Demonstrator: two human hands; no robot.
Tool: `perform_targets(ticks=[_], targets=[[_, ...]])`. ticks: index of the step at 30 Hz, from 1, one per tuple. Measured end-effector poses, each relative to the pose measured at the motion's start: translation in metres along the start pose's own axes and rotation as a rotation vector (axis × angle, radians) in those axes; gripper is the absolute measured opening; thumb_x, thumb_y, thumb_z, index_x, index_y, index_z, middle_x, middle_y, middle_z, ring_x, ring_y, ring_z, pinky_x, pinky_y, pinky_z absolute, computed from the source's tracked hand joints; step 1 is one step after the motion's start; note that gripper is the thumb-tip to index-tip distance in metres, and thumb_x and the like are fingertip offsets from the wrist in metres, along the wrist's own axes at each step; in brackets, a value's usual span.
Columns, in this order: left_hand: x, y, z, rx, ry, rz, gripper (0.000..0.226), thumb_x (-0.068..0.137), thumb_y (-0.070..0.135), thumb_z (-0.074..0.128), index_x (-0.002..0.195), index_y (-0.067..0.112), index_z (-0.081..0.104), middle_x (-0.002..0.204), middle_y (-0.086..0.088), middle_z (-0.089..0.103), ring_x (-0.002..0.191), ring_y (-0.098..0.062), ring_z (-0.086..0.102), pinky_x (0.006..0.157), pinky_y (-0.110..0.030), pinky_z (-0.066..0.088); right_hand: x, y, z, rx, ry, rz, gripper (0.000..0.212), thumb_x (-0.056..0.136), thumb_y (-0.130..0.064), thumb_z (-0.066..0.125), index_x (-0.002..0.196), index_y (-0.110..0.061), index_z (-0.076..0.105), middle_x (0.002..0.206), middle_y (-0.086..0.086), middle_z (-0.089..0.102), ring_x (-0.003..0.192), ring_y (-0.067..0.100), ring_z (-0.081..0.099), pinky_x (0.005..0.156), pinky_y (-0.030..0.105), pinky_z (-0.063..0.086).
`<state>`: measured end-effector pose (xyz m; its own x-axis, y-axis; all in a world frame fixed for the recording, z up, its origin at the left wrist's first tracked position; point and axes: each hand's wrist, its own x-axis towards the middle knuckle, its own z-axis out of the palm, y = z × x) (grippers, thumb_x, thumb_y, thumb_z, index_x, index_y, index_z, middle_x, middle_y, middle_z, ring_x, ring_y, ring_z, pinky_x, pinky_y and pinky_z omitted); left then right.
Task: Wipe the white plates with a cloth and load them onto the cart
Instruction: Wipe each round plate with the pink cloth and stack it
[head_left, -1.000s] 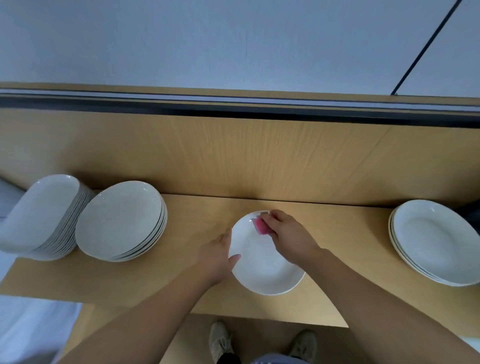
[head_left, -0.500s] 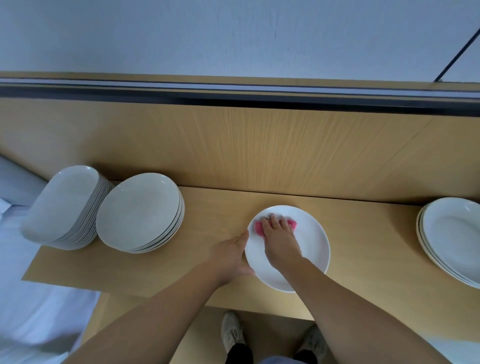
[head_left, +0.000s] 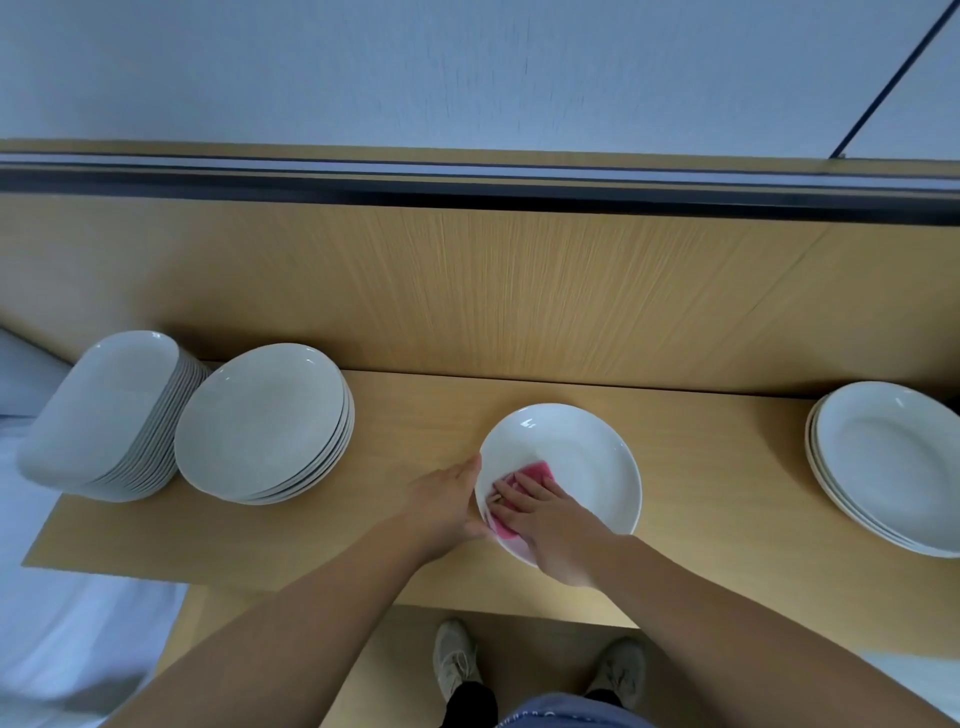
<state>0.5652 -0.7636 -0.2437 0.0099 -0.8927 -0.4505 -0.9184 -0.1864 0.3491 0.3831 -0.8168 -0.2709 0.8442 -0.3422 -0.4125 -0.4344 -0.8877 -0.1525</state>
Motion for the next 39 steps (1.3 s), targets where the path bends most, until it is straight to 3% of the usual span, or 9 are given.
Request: perform_targets(ticks=[3, 10, 16, 19, 21, 29, 31, 34, 39], targets=[[-0.002, 0.001, 0.0, -0.006, 0.041, 0.03, 0.094, 0.078, 0.06, 0.066, 0.151, 0.027, 0.017, 0.139, 0.002, 0.051, 0.115, -0.019, 0.053, 0.083, -0.028, 0.041, -0.018, 0.008, 0.001, 0.055, -0.11, -0.014, 0.074, 0.094, -0.008, 0.048, 0.152, -0.034, 0.011, 0.162, -0.009, 0.001, 0.149, 0.025, -0.008, 0.118, 0.055, 0.0], [0.0, -0.004, 0.003, 0.035, 0.043, 0.027, 0.103, 0.074, 0.064, 0.067, 0.153, 0.025, 0.014, 0.149, 0.003, 0.04, 0.128, -0.018, 0.046, 0.097, -0.033, 0.043, -0.03, 0.021, -0.02, -0.003, -0.147, -0.099, 0.069, 0.093, -0.009, 0.057, 0.151, -0.028, 0.025, 0.16, -0.004, 0.017, 0.147, 0.028, 0.011, 0.12, 0.043, 0.013], [-0.001, -0.003, 0.002, 0.135, 0.084, 0.147, 0.09, 0.082, 0.059, 0.063, 0.152, 0.019, 0.022, 0.161, 0.003, 0.013, 0.147, -0.014, 0.013, 0.116, -0.028, 0.017, -0.016, 0.041, -0.033, -0.156, -0.128, -0.117, 0.067, 0.091, -0.022, 0.062, 0.15, -0.028, 0.031, 0.158, 0.001, 0.025, 0.146, 0.032, 0.015, 0.117, 0.043, 0.015], [-0.002, -0.005, 0.004, 0.187, 0.072, 0.221, 0.074, 0.088, 0.058, 0.055, 0.147, 0.017, 0.036, 0.159, 0.003, 0.023, 0.147, -0.013, 0.016, 0.116, -0.027, 0.016, 0.006, 0.056, -0.04, -0.226, -0.056, -0.155, 0.069, 0.069, -0.02, 0.084, 0.132, -0.026, 0.059, 0.138, 0.001, 0.055, 0.131, 0.035, 0.047, 0.105, 0.047, 0.042], [-0.001, -0.005, 0.005, 0.215, 0.058, 0.279, 0.065, 0.092, 0.054, 0.052, 0.142, 0.013, 0.045, 0.155, -0.001, 0.033, 0.146, -0.015, 0.021, 0.116, -0.026, 0.014, 0.021, 0.064, -0.035, -0.287, -0.008, -0.157, 0.064, 0.057, -0.021, 0.09, 0.117, -0.027, 0.07, 0.126, 0.0, 0.064, 0.121, 0.033, 0.057, 0.097, 0.046, 0.049], [0.002, -0.006, 0.004, 0.3, -0.014, 0.34, 0.054, 0.097, 0.05, 0.043, 0.134, 0.012, 0.055, 0.149, 0.001, 0.044, 0.145, -0.013, 0.021, 0.117, -0.023, 0.006, 0.027, 0.069, -0.031, -0.227, 0.12, -0.088, 0.061, 0.064, -0.01, 0.084, 0.121, -0.021, 0.068, 0.129, 0.003, 0.063, 0.125, 0.032, 0.055, 0.108, 0.049, 0.038], [0.003, -0.006, 0.004, 0.306, -0.023, 0.337, 0.053, 0.098, 0.049, 0.043, 0.134, 0.011, 0.056, 0.147, 0.0, 0.046, 0.146, -0.013, 0.021, 0.117, -0.023, 0.004, 0.022, 0.07, -0.03, -0.186, 0.127, -0.027, 0.061, 0.075, -0.007, 0.075, 0.132, -0.018, 0.059, 0.138, 0.005, 0.056, 0.132, 0.034, 0.047, 0.114, 0.047, 0.027], [0.003, -0.006, 0.004, 0.313, -0.012, 0.356, 0.053, 0.099, 0.047, 0.042, 0.132, 0.009, 0.057, 0.145, -0.001, 0.049, 0.145, -0.014, 0.022, 0.117, -0.023, 0.003, 0.013, 0.073, -0.029, -0.127, 0.098, 0.069, 0.056, 0.098, -0.008, 0.042, 0.151, -0.021, 0.03, 0.158, 0.001, 0.027, 0.148, 0.027, 0.014, 0.119, 0.036, -0.001], [0.002, -0.006, 0.005, 0.314, 0.003, 0.355, 0.051, 0.098, 0.046, 0.044, 0.129, 0.008, 0.059, 0.141, -0.001, 0.053, 0.144, -0.015, 0.026, 0.116, -0.023, 0.01, -0.009, 0.072, -0.026, -0.092, 0.057, 0.253, 0.059, 0.098, -0.014, 0.032, 0.154, -0.028, 0.017, 0.16, -0.007, 0.016, 0.148, 0.017, 0.008, 0.119, 0.033, -0.002]])
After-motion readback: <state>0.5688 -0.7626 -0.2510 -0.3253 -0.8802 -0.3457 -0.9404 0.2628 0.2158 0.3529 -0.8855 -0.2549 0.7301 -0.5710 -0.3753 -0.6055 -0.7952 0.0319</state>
